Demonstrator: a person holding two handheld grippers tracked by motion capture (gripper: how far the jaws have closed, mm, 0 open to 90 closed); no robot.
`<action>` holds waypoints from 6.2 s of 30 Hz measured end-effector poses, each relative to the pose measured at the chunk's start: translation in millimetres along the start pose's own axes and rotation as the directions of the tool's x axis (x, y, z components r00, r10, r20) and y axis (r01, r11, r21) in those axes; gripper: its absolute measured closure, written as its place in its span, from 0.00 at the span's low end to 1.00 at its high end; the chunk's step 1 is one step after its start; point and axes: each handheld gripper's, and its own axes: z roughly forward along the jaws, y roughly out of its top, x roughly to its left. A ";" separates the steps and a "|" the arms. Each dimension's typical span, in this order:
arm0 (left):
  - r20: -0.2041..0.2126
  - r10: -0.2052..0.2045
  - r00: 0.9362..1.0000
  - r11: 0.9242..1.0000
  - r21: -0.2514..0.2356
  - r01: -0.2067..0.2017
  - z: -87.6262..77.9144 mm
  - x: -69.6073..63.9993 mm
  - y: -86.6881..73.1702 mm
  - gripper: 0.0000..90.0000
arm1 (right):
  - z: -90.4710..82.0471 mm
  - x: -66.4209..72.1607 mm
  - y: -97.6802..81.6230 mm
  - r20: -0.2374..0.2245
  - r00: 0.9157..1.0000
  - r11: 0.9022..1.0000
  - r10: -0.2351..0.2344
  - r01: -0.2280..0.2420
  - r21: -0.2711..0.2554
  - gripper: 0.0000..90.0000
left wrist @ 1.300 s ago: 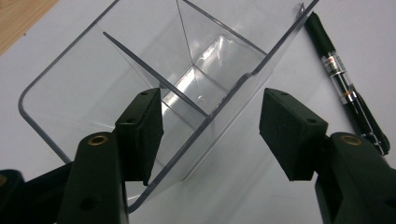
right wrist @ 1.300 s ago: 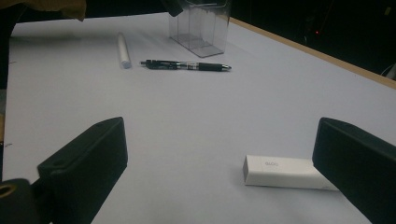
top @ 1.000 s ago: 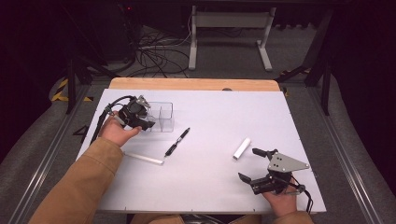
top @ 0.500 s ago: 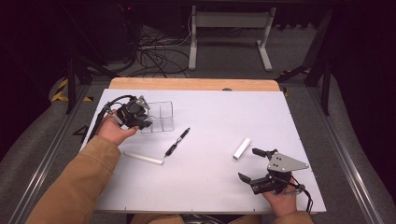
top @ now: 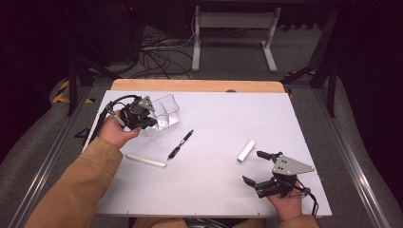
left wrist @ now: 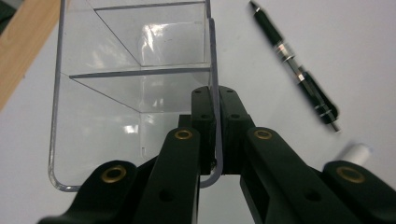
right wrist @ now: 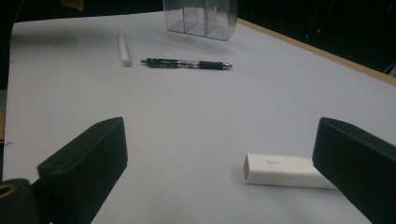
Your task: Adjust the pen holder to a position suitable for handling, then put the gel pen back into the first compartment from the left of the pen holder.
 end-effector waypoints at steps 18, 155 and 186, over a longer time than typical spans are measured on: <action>0.150 0.264 0.953 0.962 -0.105 -0.250 22.5 -49.1 94.1 0.97 | -8.1 -3.5 -0.2 0.009 1.000 1.000 0.004 -0.004 -0.026 0.04; 0.019 -0.340 0.940 0.879 -0.349 0.325 17.4 -63.4 17.0 0.21 | -10.8 -2.2 -2.9 -0.008 1.000 0.998 0.028 -0.028 -0.047 0.02; 0.005 -0.409 0.912 0.899 -0.170 0.404 34.9 -63.1 23.0 0.35 | -10.2 -2.2 -3.4 -0.009 1.000 0.999 0.028 -0.028 -0.046 0.02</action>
